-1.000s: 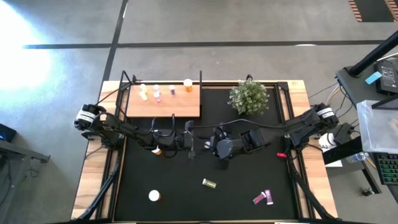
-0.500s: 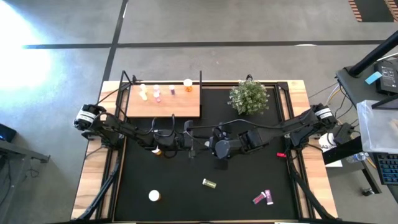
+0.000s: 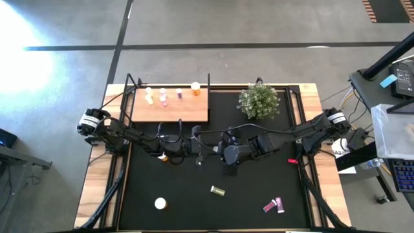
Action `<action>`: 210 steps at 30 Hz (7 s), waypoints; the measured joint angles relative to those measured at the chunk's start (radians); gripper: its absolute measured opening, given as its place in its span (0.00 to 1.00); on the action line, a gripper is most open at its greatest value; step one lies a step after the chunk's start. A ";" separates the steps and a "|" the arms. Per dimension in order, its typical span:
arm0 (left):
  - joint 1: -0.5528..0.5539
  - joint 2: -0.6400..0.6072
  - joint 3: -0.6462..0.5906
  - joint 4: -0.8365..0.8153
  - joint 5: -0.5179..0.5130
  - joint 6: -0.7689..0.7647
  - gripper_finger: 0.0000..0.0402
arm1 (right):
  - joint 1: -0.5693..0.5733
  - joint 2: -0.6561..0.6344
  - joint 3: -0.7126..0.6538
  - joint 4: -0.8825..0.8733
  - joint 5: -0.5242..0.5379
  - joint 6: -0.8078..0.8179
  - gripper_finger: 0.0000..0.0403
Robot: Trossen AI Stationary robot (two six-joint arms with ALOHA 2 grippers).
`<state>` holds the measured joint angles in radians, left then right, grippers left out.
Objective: Pick and place medicine bottles onto shelf by color
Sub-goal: Put the top blue medicine bottle on the shelf aligned with the other blue medicine bottle, then put the top orange medicine bottle on the shelf aligned with the other orange medicine bottle
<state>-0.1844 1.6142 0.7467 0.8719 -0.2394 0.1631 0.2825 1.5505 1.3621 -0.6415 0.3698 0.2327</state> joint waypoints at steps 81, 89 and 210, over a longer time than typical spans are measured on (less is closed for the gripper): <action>0.617 -0.134 -0.037 -0.800 -0.372 -0.473 0.26 | 0.001 -0.116 0.133 -0.661 0.364 0.284 0.58; 0.617 -0.175 -0.042 -0.822 -0.355 -0.499 0.26 | 0.000 -0.115 0.133 -0.637 0.364 0.284 0.58; -0.319 -0.402 -0.050 -1.314 -0.463 -1.146 0.46 | 0.001 -0.114 0.134 -0.517 0.364 0.284 0.58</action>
<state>-0.5030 1.2122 0.6971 -0.4421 -0.7021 -0.9828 0.2831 1.4361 1.4960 -1.1582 0.7334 0.5163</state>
